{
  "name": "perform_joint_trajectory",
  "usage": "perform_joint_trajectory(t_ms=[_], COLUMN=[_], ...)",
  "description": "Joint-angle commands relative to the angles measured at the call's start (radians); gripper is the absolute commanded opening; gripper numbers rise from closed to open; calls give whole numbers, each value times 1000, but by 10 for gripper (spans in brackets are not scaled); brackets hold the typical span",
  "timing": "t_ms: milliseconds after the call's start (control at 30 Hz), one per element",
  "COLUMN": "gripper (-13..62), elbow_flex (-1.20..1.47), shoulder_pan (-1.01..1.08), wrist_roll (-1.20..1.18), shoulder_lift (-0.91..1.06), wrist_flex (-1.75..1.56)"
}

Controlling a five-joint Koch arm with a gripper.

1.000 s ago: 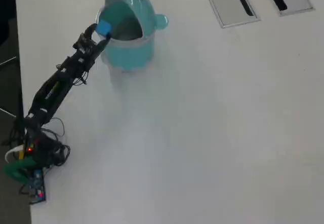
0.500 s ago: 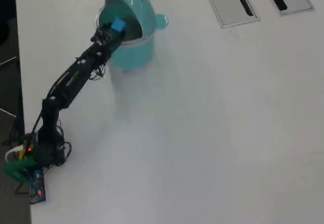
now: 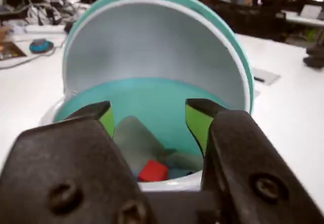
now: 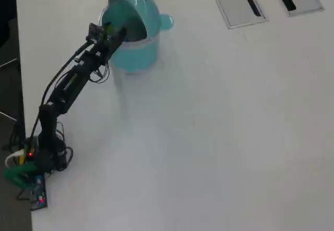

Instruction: Grasp RGB lego blocks and put them in the bin one by one.

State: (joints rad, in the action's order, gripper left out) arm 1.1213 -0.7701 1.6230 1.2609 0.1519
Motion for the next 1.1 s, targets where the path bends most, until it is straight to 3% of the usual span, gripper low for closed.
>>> perform_joint_trajectory(t_ms=[0,333,400,700,1067], gripper=[254,258,287,301,301], elbow_flex=[15,383,448,681,853], shoulder_pan=[-18,34,75,209,353], wrist_roll=[-54,-71,-86,-304,-620], shoulder_lift=[132,456,515,706,893], wrist_flex=[-2,23,17,-184,-198])
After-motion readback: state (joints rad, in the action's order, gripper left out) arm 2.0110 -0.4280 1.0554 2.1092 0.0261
